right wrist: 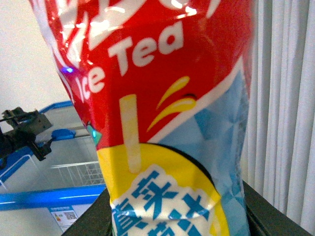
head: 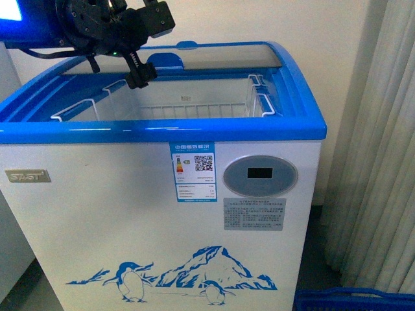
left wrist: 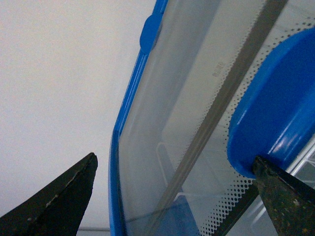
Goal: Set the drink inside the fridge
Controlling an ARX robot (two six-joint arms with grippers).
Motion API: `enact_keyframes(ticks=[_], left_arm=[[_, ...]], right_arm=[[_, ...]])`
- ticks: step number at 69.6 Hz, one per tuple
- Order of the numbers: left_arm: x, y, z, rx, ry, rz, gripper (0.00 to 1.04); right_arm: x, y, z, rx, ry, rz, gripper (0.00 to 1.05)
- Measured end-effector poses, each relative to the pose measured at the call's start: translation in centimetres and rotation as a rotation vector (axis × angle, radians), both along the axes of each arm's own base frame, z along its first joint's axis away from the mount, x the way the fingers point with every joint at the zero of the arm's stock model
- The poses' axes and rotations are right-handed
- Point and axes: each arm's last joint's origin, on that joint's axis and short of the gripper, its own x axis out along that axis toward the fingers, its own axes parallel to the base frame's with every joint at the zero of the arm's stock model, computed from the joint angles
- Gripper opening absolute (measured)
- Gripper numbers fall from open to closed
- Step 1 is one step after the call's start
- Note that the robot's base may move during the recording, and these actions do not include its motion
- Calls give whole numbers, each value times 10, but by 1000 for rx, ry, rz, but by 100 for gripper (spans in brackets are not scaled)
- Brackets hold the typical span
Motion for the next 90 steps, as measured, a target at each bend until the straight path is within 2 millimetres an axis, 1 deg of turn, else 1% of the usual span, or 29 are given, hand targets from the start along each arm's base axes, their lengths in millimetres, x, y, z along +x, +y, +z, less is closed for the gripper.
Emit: enact_keyframes(ticks=[4,12,15,20,29,32,34,36,40,41,43,44,51,52,57,58,63,64,67,69,73,75,78,79,80,83,84,88,90], left_arm=[[1,-2,1,-15,-5,23,97],[-5,-6,5,-249,17,180,97],[-13,-5,7,-375,51,248,97],[-30,1,16,-545,81,266,97],[-87,18,52,-892,121,257,97],[-118,24,65,-994,139,233,97],[-131,26,69,-1041,146,225,97],[-151,29,74,-1081,156,208,97],[-183,32,75,-1152,193,190,97],[-197,33,74,-1173,211,186,97],[-209,34,72,-1189,227,182,97],[-222,36,68,-1204,241,183,97],[-275,44,49,-1244,312,211,97],[-286,47,45,-1238,283,223,94],[-317,60,34,-1229,125,222,84],[-329,65,31,-1231,84,210,80],[-366,81,18,-1219,12,198,70],[-377,87,11,-1217,5,191,66],[-396,94,-2,-1209,-14,195,59],[-402,96,-7,-1207,-23,199,56],[-415,99,-27,-1200,-15,216,42],[-418,98,-36,-1194,11,216,35],[-423,98,-47,-1189,28,226,24],[-425,98,-50,-1189,28,227,20],[-427,98,-52,-1188,22,225,15],[-432,98,-55,-1189,13,220,4],[-434,98,-56,-1191,10,218,2],[-439,98,-61,-1187,6,214,3],[-440,98,-63,-1187,6,214,3]], right_arm=[[0,0,0,0,0,-1,40],[0,0,0,0,0,0,40],[0,0,0,0,0,2,40],[0,0,0,0,0,2,40],[0,0,0,1,0,-3,40],[0,0,0,0,0,0,40],[0,0,0,0,0,1,40],[0,0,0,0,0,3,40],[0,0,0,0,0,3,40],[0,0,0,0,0,3,40],[0,0,0,0,0,3,40],[0,0,0,0,0,2,40],[0,0,0,0,0,0,40],[0,0,0,0,0,0,40],[0,0,0,0,0,0,40],[0,0,0,0,0,1,40],[0,0,0,0,0,1,40],[0,0,0,0,0,1,40],[0,0,0,0,4,5,40],[4,-1,-1,-18,63,20,40],[7,-7,11,-97,386,204,40],[13,-7,13,-131,516,292,40],[33,-8,10,-224,646,403,40],[43,-7,8,-263,669,422,40],[61,-7,8,-371,683,445,40],[95,-3,14,-549,675,457,40],[104,-1,16,-596,670,456,40],[162,13,17,-827,675,457,40],[172,17,16,-879,673,468,40]])
